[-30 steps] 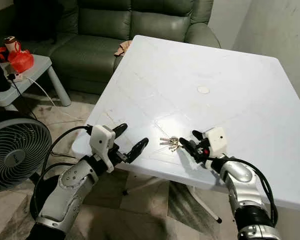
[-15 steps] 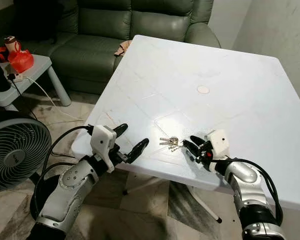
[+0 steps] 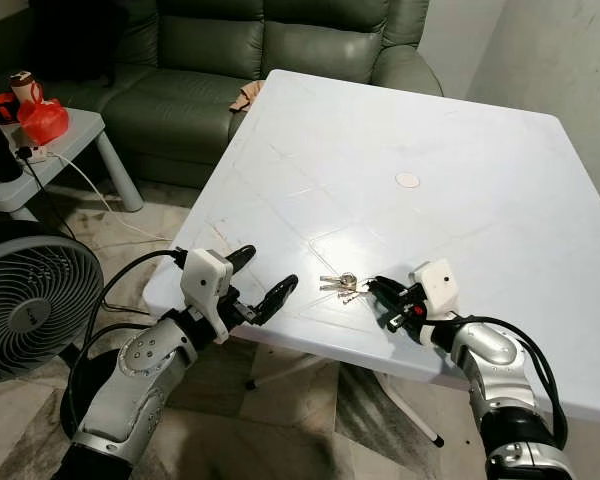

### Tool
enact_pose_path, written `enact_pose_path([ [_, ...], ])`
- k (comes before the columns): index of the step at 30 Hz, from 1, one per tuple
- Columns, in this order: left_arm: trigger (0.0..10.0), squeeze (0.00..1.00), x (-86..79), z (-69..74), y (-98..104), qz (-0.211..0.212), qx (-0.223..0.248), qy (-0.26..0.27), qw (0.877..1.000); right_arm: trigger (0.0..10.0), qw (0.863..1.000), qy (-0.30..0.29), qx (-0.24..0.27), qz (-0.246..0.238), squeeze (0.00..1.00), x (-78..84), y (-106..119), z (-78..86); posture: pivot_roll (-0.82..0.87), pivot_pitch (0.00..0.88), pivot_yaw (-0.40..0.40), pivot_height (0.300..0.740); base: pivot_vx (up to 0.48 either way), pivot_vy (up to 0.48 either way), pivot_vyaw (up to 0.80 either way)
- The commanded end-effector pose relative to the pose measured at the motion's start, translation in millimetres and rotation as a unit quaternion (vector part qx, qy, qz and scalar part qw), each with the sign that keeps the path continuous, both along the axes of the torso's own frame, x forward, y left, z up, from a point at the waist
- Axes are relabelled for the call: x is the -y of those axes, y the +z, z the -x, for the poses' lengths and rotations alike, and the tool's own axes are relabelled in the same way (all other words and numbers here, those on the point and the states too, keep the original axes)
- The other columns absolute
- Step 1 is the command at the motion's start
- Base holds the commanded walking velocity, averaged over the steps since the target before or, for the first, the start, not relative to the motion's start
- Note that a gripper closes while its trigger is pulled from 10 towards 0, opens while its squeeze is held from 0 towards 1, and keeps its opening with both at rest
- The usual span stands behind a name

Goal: Hang keys on a hook

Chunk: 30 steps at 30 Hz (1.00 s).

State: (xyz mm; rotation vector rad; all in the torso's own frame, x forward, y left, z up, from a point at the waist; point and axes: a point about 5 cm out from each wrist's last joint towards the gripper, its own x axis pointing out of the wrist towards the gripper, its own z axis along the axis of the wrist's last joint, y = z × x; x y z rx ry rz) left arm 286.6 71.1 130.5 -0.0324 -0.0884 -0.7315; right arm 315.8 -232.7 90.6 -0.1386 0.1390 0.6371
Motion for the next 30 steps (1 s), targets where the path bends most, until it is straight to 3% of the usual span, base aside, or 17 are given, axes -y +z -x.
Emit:
enact_pose_path([
  [1,10.0,0.0,-0.5,-1.9,4.1,-0.005,0.01,0.007,1.0,0.0,1.0,0.003,0.0,0.006,0.0,3.8,2.9,-0.6,0.0,0.117,-0.042,0.74,0.0,0.0,0.0],
  [6,10.0,0.0,-0.9,-2.3,4.3,-0.005,0.011,0.009,1.0,0.0,1.0,0.009,-0.001,0.0,0.0,4.1,2.8,0.6,0.0,0.115,-0.043,0.74,0.0,0.0,0.0],
  [10,10.0,0.0,-4.3,-6.6,7.3,0.003,0.013,0.024,1.0,0.0,0.999,-0.022,0.028,-0.03,0.0,5.4,12.4,-4.5,0.0,0.115,-0.043,0.74,0.0,0.0,0.0],
  [12,10.0,0.0,-8.3,-12.0,10.2,0.01,0.012,0.042,0.999,0.0,0.995,-0.039,0.048,-0.077,0.0,4.9,22.2,-8.0,0.0,0.11,-0.042,0.74,0.0,0.0,0.0],
  [15,10.0,0.0,-11.2,-15.4,12.4,0.016,0.011,0.054,0.998,0.0,0.991,-0.051,0.062,-0.11,0.0,4.7,28.8,-9.9,0.0,0.11,-0.042,0.74,0.0,0.0,0.0],
  [16,10.0,0.0,-18.1,-23.0,17.4,0.035,0.007,0.08,0.996,2.7,0.98,-0.062,0.079,-0.173,0.0,2.5,39.0,-12.0,0.0,0.108,-0.043,0.74,0.0,0.0,0.0],
  [17,10.0,0.0,-21.3,-26.2,19.0,0.042,0.005,0.091,0.995,8.3,0.974,-0.064,0.086,-0.198,0.0,1.4,43.0,-12.2,0.0,0.108,-0.043,0.74,0.0,0.0,0.0],
  [18,10.0,0.0,-23.8,-28.8,19.8,0.045,0.002,0.101,0.994,10.0,0.97,-0.064,0.09,-0.215,0.0,0.4,45.7,-12.3,0.0,0.108,-0.043,0.74,0.0,0.0,0.0],
  [21,10.0,0.0,-32.9,-37.5,23.7,0.066,-0.006,0.127,0.99,10.0,0.949,-0.074,0.104,-0.289,0.0,-2.5,56.1,-13.2,-0.01,0.1,-0.042,0.74,0.0,0.0,0.0],
  [22,10.0,0.0,-40.6,-43.5,27.3,0.071,-0.004,0.146,0.987,10.0,0.935,-0.089,0.12,-0.32,0.0,-4.6,63.0,-13.3,-0.01,0.1,-0.042,0.74,0.0,0.0,0.0],
  [25,10.0,0.0,-47.0,-48.0,30.7,0.072,0.001,0.161,0.984,10.0,0.926,-0.104,0.135,-0.336,0.0,-6.4,67.7,-12.6,-0.01,0.093,-0.041,0.74,0.0,0.0,0.0],
  [30,10.0,0.0,-66.3,-57.9,42.0,0.063,0.027,0.207,0.976,10.0,0.905,-0.194,0.181,-0.333,0.0,-2.3,78.8,-6.1,-0.01,0.078,-0.038,0.74,0.0,0.0,0.0],
])
